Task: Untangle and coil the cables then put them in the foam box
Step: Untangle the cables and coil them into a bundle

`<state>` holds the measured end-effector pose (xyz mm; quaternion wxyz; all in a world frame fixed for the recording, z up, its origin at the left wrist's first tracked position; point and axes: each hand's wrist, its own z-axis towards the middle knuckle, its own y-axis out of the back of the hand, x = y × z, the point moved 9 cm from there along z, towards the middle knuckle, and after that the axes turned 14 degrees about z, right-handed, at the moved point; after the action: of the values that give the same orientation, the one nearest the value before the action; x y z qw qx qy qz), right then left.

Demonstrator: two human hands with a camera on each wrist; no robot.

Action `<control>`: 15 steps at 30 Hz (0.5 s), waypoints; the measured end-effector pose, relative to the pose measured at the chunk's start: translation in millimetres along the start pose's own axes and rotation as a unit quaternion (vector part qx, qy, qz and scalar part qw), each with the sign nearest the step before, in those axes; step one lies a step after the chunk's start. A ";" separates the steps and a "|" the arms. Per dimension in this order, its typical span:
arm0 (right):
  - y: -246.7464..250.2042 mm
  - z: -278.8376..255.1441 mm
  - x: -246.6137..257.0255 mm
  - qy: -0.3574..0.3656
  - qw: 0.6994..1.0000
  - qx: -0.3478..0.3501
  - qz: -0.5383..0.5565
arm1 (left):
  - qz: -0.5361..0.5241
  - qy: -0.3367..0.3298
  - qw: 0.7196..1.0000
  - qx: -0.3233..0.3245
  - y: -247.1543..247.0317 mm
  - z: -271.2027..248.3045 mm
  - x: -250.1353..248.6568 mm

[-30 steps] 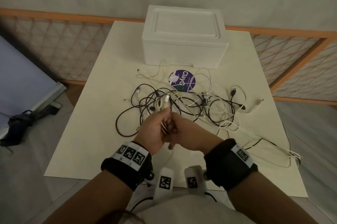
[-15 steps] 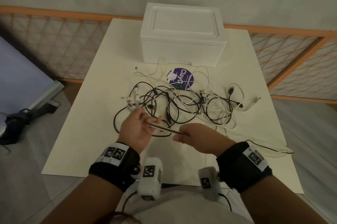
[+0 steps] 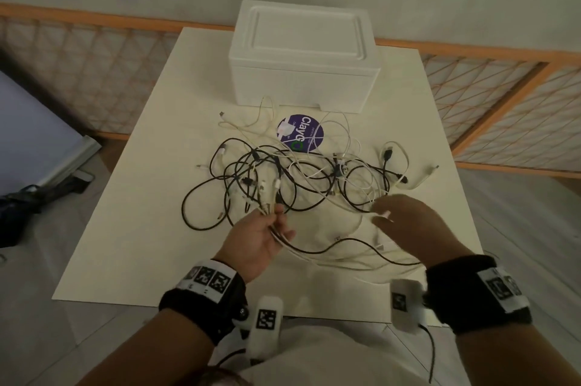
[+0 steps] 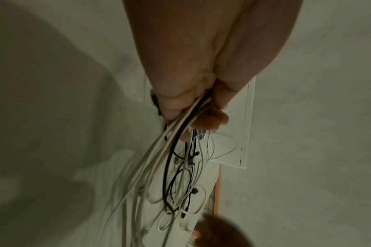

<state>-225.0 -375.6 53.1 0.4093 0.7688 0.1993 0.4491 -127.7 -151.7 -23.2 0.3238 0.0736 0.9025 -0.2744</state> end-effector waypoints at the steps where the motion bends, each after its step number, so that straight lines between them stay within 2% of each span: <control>1: -5.1 5.2 26.2 0.041 0.998 0.007 0.045 | 0.017 0.002 1.000 0.007 -8.7 -0.3 1.2; 4: -27.4 14.7 98.7 0.139 0.984 0.070 0.092 | 0.069 -0.009 0.997 0.038 -33.3 1.2 -0.8; 6: -37.3 21.3 122.9 0.165 0.979 0.103 0.065 | 0.109 -0.024 0.992 0.059 -47.7 0.1 -2.7; 10: -39.0 27.7 135.5 0.212 0.971 0.109 -0.011 | 0.138 -0.038 0.986 0.082 -67.8 -2.7 -2.3; 15: -49.1 34.0 132.5 0.223 0.969 0.100 -0.043 | 0.112 -0.034 0.993 0.033 -67.1 -0.1 6.1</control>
<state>-124.5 -272.8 74.3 0.2946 0.6770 0.3622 0.5689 -153.3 -208.1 3.1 0.3807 0.1752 0.8674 -0.2682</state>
